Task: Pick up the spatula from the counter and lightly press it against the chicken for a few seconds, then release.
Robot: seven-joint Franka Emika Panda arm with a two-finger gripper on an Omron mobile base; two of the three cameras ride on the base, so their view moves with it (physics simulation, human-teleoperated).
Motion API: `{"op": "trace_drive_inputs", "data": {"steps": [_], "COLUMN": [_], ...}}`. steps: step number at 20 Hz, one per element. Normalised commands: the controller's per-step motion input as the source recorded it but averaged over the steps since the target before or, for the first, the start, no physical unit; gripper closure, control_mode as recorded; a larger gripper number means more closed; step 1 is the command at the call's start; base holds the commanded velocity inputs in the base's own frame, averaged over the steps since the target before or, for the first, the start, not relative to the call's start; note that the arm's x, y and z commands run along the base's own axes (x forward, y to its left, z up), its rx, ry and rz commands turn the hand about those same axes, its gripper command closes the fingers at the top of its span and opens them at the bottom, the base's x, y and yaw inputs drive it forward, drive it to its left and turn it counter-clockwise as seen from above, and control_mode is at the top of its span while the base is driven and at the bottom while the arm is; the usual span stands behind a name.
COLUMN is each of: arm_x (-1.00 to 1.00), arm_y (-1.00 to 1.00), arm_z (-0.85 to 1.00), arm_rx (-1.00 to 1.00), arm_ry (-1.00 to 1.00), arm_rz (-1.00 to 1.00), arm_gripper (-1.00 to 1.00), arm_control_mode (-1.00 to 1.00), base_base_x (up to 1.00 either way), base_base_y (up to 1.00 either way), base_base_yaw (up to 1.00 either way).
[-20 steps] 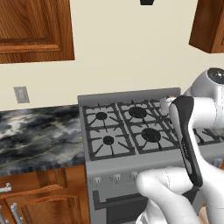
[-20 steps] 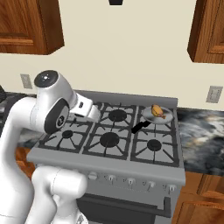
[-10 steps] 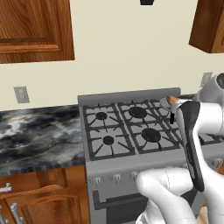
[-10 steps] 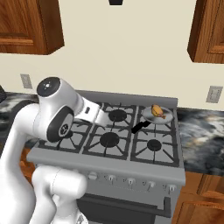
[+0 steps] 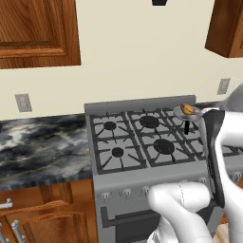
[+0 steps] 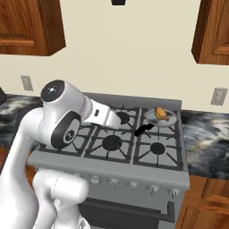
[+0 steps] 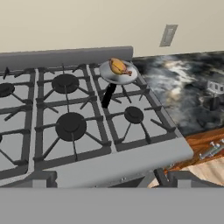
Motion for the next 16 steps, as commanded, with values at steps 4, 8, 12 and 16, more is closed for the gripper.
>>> {"op": "trace_drive_inputs", "data": {"steps": [4,8,12,16], "arm_x": [-0.08,-0.13,-0.17,-0.16], "arm_y": [-0.35,-0.42,-0.48,-0.45], "arm_z": [0.01,0.0,0.01,0.04], "arm_rx": [-0.1,-0.07,-0.01,0.03], "arm_ry": [0.0,0.0,0.0,0.0], "arm_rz": [-0.01,0.0,0.0,0.0], "arm_gripper": [-1.0,-1.0,-1.0,-1.0], "arm_control_mode": [-1.0,-1.0,-1.0,-1.0], "base_base_x": [0.0,0.0,0.0,0.0], "base_base_y": [0.0,0.0,0.0,0.0], "base_base_yaw": [0.0,0.0,0.0,0.0]}}
